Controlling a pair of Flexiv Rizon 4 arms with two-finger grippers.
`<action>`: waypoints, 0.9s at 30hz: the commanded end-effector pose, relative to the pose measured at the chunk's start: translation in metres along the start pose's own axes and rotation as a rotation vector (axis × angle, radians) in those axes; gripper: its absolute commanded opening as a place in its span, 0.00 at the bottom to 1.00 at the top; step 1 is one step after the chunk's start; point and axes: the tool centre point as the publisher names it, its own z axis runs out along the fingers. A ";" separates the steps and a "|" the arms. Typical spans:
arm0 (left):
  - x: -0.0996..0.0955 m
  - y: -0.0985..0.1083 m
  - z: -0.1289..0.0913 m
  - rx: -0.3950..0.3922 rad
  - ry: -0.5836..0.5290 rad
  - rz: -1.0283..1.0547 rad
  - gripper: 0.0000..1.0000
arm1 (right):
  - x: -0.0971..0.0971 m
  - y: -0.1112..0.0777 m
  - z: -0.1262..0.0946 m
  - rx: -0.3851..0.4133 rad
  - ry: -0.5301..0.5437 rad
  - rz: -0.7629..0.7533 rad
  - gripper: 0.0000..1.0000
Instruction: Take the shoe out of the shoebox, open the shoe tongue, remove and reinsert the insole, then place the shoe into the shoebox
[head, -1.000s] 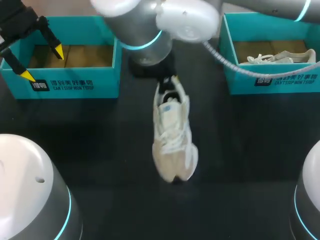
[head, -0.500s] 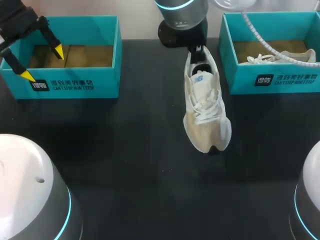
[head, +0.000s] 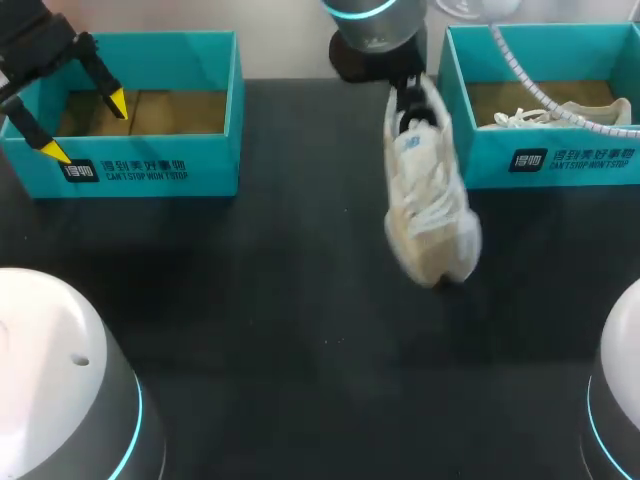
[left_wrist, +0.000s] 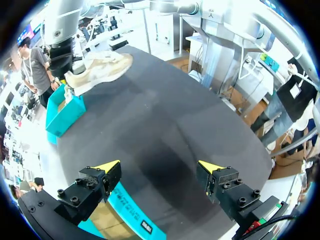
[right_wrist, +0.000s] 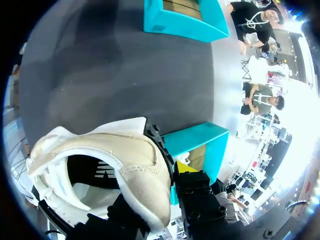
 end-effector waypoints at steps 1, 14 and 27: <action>-0.001 0.001 -0.001 -0.001 0.004 0.000 1.00 | -0.043 -0.024 -0.003 -0.025 0.002 -0.010 0.00; -0.001 0.001 -0.001 -0.001 0.004 0.000 1.00 | -0.108 -0.067 0.013 -0.071 -0.022 0.002 0.00; -0.001 0.001 -0.001 -0.001 0.004 0.000 1.00 | -0.133 -0.082 0.030 -0.060 -0.035 0.026 0.00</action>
